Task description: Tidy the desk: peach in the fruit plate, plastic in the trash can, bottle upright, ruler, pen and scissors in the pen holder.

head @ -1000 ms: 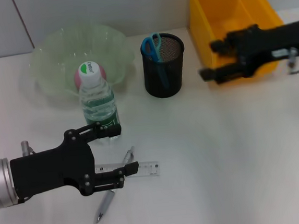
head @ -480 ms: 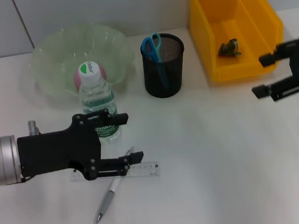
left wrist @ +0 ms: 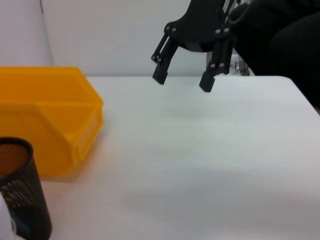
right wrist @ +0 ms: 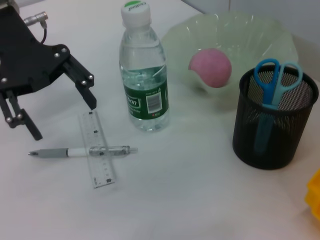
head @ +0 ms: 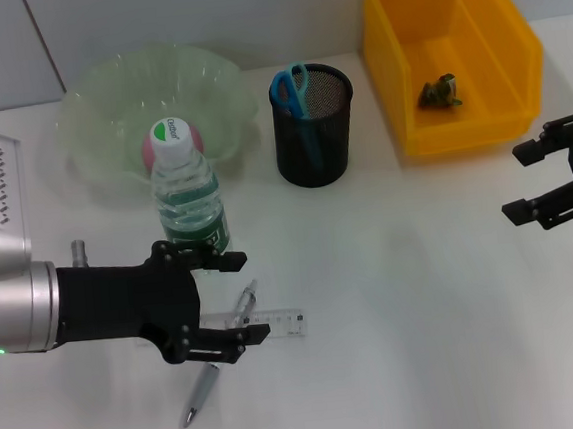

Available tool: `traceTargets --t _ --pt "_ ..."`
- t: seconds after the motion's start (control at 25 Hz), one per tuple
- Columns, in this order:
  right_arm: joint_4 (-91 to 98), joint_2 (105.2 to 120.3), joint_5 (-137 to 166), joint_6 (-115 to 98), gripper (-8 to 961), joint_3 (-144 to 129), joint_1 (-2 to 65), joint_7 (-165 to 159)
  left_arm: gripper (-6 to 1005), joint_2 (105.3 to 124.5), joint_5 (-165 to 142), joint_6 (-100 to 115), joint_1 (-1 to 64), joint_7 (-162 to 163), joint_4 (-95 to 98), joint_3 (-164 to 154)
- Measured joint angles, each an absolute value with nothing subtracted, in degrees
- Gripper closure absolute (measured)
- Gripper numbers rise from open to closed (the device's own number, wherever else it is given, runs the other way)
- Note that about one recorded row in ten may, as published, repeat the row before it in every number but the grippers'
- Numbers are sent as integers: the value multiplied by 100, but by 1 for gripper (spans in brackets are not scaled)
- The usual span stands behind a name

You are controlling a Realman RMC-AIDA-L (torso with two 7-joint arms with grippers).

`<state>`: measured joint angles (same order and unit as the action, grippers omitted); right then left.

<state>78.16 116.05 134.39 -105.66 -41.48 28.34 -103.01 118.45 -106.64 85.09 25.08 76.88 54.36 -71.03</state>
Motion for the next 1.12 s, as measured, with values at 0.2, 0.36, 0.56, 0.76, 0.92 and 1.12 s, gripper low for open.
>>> traceTargets --t 0.2,0.36,0.56,0.76,0.92,1.12 --pt "7806 11677 13460 -10415 138 -4170 2809 -10297 169 11836 -10985 8483 2564 7831 5490 -7096" --pt "7771 11742 13632 -10248 137 -4277 2822 -10286 169 11845 -11343 8472 2775 7966 5522 -7196" --pt "7827 11773 13827 -10237 137 -4341 2842 -10333 170 11859 -11552 8285 3014 8107 5517 -7566" --pt "7872 11810 13850 -10210 137 -4340 2774 -10319 169 11871 -11570 7874 3148 8208 5525 -8116" --pt "7864 11823 13852 -10201 137 -4299 2722 -10319 169 11872 -11591 7402 3297 8397 5501 -8643" --pt "7844 11847 13852 -10196 138 -4289 2663 -10318 170 11867 -11641 7173 3525 8557 5390 -8888"
